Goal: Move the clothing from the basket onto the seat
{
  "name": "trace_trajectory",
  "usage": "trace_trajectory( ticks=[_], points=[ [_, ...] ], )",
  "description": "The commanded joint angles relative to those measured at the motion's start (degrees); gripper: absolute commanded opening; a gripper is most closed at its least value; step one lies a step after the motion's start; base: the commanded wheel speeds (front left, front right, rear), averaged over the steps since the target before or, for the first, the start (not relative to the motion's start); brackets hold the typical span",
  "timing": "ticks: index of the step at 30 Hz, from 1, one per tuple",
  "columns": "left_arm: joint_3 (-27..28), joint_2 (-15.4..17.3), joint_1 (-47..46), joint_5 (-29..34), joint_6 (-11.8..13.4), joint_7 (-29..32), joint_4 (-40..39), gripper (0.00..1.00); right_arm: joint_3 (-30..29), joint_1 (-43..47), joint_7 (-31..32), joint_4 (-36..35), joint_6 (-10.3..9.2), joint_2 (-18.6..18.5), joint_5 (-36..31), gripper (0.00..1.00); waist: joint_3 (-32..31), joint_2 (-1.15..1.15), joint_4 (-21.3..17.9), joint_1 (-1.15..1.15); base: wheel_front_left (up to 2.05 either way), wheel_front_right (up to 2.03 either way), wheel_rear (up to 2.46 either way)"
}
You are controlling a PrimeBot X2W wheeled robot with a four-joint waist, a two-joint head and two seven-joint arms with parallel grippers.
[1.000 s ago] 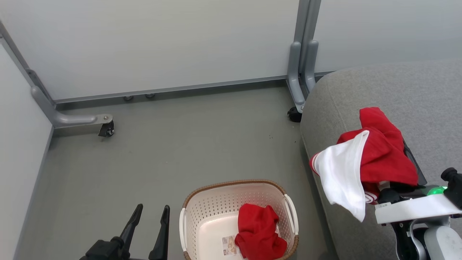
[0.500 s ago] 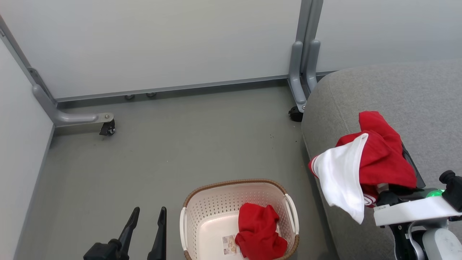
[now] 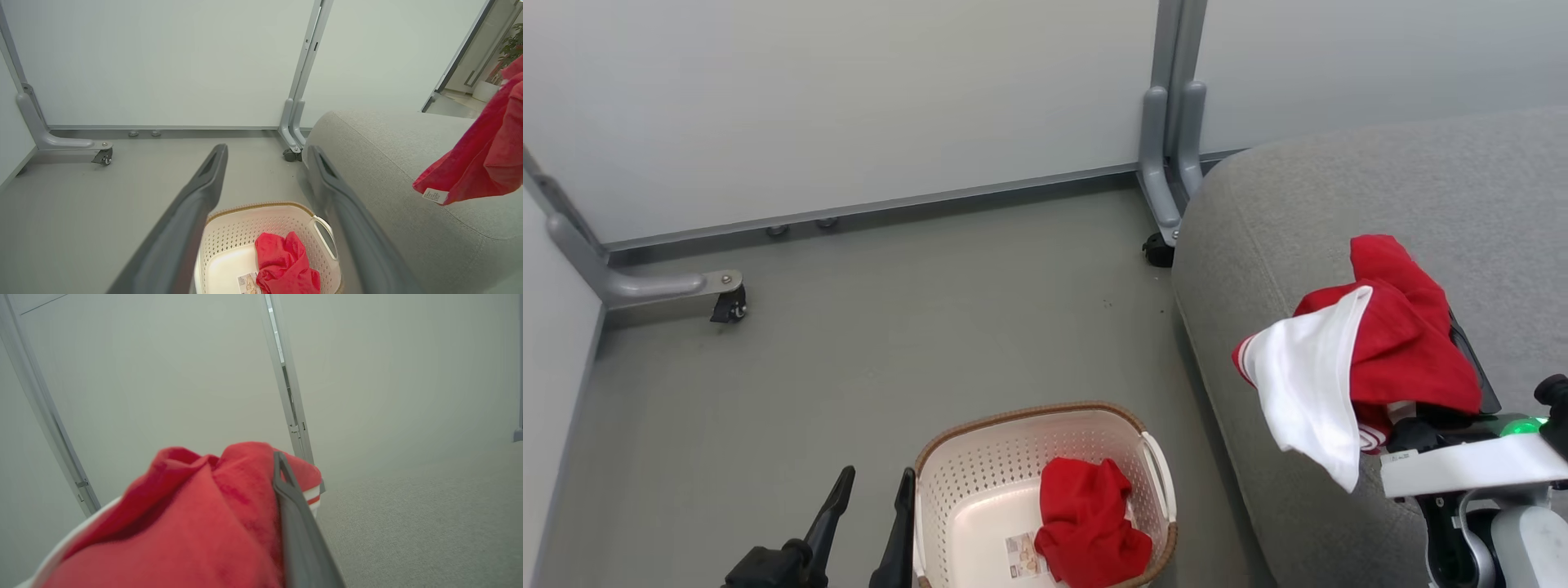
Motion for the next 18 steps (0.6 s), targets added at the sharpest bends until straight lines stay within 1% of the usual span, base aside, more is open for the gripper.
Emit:
trace_trajectory(
  ticks=[1,18],
  points=[
    [-0.1,0.1,-1.1,0.0,0.0,0.0,-0.2,1.0,-0.3,-0.6,-0.2,-0.3,-0.04,-0.2,-0.2,0.0,0.4,0.0,-2.4,0.0,0.0,0.0,0.0],
    [-1.0,0.2,-4.0,0.2,0.0,0.0,-0.6,1.0,-1.7,-2.1,-0.2,-0.9,-0.02,-0.7,-0.2,0.0,3.5,0.0,-18.6,0.0,0.0,0.0,0.0]
  ],
)
